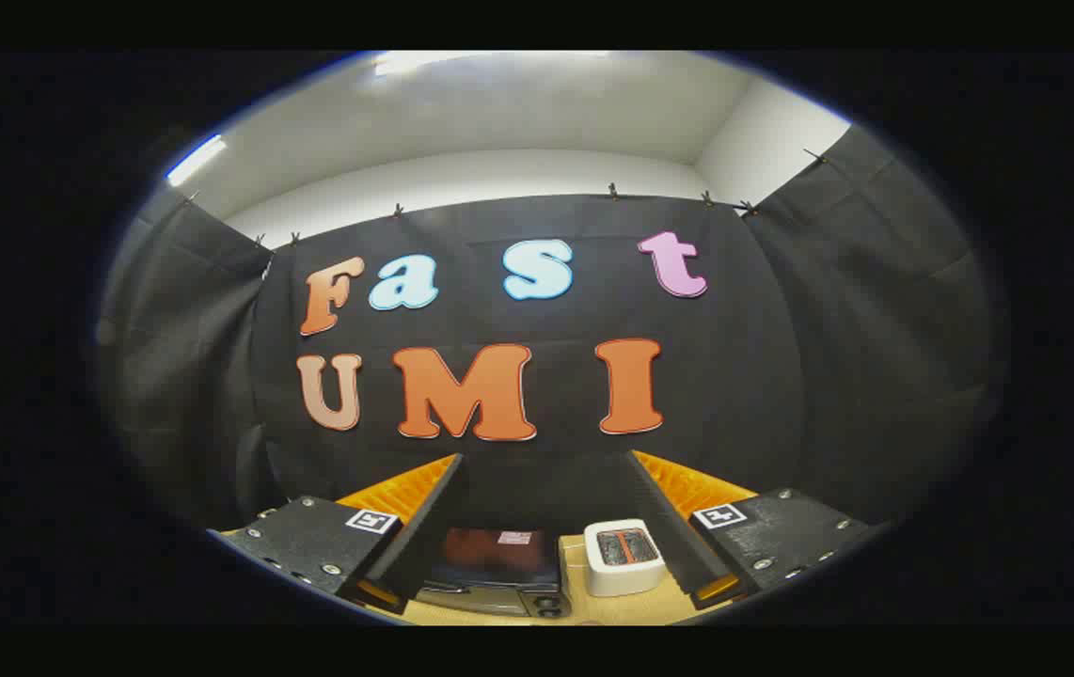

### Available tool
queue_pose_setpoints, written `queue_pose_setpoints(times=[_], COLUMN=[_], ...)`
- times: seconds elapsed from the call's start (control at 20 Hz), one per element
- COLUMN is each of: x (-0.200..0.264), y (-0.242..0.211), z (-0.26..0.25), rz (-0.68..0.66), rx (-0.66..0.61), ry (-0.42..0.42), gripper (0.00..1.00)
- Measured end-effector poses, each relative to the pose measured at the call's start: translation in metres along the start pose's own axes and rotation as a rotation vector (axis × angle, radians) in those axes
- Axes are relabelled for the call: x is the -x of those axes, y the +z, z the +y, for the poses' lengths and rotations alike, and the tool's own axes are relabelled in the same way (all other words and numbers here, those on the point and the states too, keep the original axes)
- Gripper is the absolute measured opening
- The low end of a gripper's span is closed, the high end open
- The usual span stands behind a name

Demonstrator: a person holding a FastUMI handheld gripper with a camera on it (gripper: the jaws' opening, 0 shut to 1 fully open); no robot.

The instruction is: Open the toaster oven, put the food inside, and close the toaster oven door.

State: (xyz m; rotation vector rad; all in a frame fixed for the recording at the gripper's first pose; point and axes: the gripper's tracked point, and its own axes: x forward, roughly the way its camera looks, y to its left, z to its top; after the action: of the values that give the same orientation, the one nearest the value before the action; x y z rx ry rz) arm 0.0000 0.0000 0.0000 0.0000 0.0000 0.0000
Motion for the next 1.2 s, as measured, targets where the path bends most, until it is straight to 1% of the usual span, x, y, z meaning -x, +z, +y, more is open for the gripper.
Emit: queue_pose_setpoints(times=[0.35, 0.8, 1.0, 1.2], x=[0.002, 0.002, -0.005, -0.009], y=[-0.001, 0.0, -0.024, -0.07], z=[0.009, 0.02, 0.036, 0.062], rz=[0.001, -0.011, 0.044, 0.143], rx=[0.027, 0.029, 0.025, 0.031], ry=[0.024, 0.059, 0.083, 0.116], gripper=[0.98, 0.98, 0.98, 0.98])
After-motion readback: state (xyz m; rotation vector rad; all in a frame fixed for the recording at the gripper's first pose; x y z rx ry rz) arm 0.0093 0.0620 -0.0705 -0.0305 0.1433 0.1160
